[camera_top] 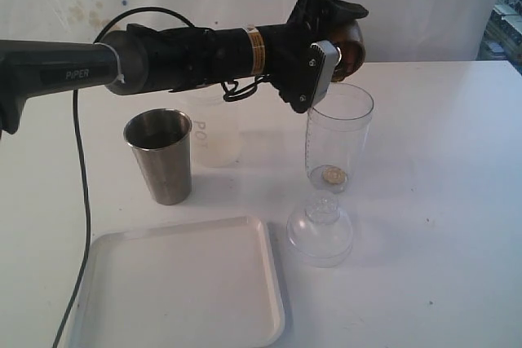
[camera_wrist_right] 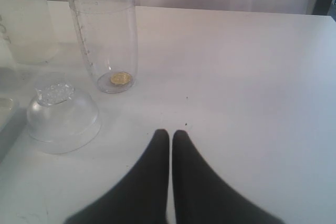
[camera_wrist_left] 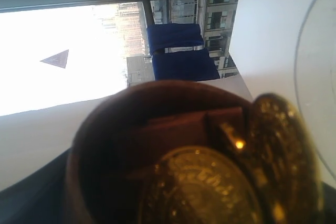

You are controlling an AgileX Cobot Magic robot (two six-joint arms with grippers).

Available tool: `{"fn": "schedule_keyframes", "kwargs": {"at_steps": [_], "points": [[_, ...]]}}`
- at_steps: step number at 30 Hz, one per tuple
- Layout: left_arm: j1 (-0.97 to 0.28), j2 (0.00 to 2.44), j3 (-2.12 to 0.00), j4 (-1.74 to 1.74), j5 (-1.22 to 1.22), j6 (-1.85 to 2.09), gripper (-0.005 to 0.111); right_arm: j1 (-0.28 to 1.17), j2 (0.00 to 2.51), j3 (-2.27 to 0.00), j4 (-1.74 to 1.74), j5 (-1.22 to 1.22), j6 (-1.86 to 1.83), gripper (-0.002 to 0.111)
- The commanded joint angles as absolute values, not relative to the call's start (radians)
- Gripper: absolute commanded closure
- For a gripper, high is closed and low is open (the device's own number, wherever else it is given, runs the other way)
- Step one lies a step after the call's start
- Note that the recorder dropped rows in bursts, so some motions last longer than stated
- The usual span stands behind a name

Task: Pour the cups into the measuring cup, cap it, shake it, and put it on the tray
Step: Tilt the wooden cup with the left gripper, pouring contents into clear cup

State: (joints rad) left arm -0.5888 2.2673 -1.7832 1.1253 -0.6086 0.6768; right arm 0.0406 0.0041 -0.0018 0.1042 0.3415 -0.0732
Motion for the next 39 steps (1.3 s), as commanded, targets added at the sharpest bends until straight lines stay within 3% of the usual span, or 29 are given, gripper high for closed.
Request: {"fn": "schedule_keyframes", "kwargs": {"at_steps": [1, 27, 39], "points": [[-0.594, 2.258, -1.794, 1.093, -0.627, 0.727, 0.107, 0.039, 0.0, 0.0, 0.104, 0.336, -0.075, 0.106], [-0.609, 2.258, -1.794, 1.031, -0.578, 0.766, 0.107, 0.039, 0.0, 0.0, 0.104, 0.336, -0.075, 0.106], [-0.612, 2.258, -1.794, 1.031, -0.594, 0.97, 0.107, 0.039, 0.0, 0.0, 0.104, 0.336, -0.075, 0.106]]}}
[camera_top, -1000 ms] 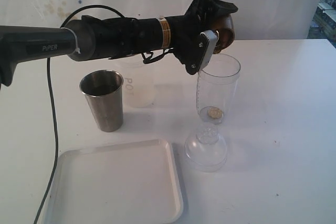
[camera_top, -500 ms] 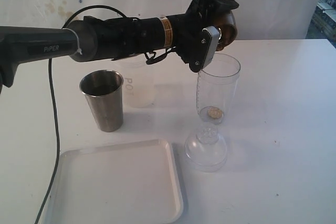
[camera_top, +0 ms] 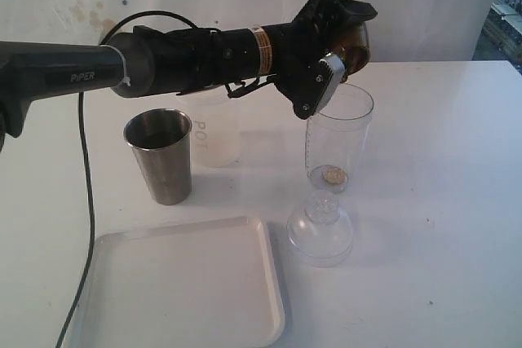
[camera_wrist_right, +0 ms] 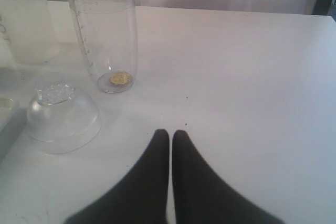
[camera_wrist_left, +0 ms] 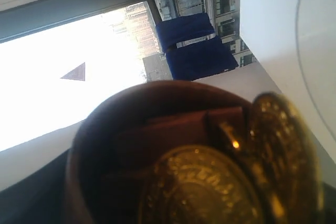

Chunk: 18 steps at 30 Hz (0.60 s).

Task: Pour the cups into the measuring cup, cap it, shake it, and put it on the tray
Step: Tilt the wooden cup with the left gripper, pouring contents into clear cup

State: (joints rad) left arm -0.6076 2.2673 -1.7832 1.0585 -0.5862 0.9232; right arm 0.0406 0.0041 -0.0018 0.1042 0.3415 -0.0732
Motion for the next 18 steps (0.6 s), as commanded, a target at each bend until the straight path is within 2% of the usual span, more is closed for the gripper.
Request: {"fn": "schedule_keyframes", "kwargs": {"at_steps": [1, 18], "points": [[-0.612, 2.258, -1.794, 1.031, -0.597, 0.97, 0.107, 0.039, 0.0, 0.0, 0.104, 0.336, -0.075, 0.106], [-0.612, 2.258, -1.794, 1.031, -0.55, 1.036, 0.107, 0.039, 0.0, 0.0, 0.104, 0.336, -0.077, 0.106]]}}
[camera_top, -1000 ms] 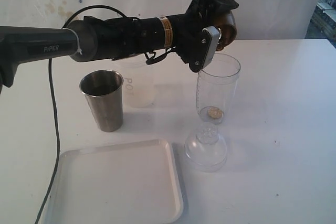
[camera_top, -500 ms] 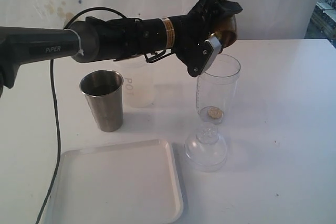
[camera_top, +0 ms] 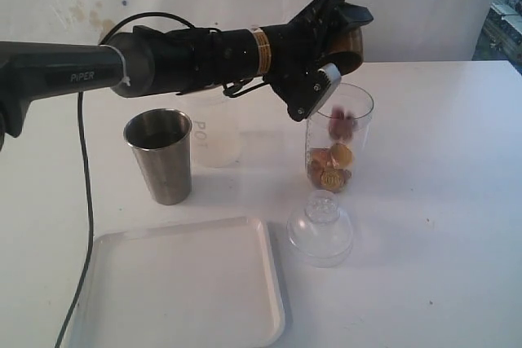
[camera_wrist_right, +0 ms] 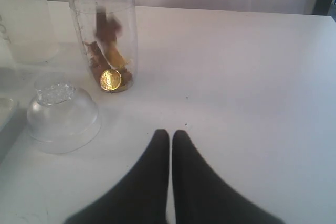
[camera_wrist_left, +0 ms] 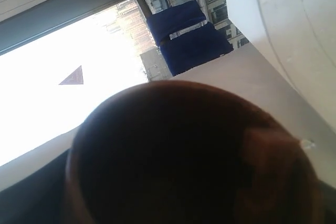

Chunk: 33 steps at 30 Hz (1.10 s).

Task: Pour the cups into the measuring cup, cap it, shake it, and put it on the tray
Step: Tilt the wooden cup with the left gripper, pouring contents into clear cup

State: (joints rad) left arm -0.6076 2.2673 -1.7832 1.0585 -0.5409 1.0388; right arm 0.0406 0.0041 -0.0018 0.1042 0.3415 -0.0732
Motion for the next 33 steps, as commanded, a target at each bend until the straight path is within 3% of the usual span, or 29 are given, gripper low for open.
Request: {"fn": "schedule_keyframes", "kwargs": {"at_steps": [1, 23, 33], "points": [[-0.612, 2.258, -1.794, 1.031, -0.554, 1.036, 0.107, 0.039, 0.0, 0.0, 0.104, 0.336, -0.075, 0.106], [-0.628, 2.258, -1.794, 0.976, -0.604, 1.006, 0.107, 0.039, 0.0, 0.0, 0.104, 0.336, -0.075, 0.106], [-0.628, 2.258, -1.794, 0.889, -0.673, 0.413, 0.107, 0.039, 0.0, 0.0, 0.104, 0.336, -0.075, 0.106]]}}
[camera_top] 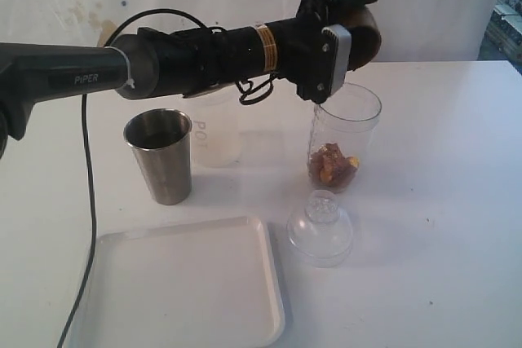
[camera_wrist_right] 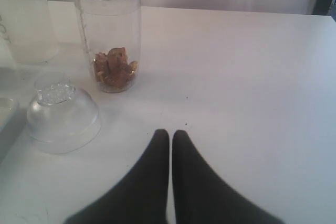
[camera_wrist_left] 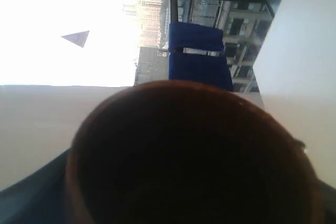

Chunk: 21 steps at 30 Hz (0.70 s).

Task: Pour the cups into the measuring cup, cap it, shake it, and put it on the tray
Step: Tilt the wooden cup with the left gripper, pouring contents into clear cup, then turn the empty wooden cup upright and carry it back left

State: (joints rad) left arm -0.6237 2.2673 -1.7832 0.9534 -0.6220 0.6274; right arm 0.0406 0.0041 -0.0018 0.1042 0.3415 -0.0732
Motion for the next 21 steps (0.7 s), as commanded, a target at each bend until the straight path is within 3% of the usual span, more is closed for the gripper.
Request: {"fn": "schedule_keyframes", "kwargs": {"at_steps": [1, 8, 21], "points": [[-0.628, 2.258, -1.794, 0.889, -0.679, 0.4, 0.107, 0.039, 0.0, 0.0, 0.104, 0.336, -0.075, 0.106], [-0.626, 2.258, -1.794, 0.876, -0.68, 0.433, 0.107, 0.039, 0.0, 0.0, 0.104, 0.336, -0.075, 0.106], [-0.63, 2.242, -1.794, 0.465, -0.68, 0.175, 0.107, 0.039, 0.0, 0.0, 0.104, 0.336, -0.075, 0.106]]}}
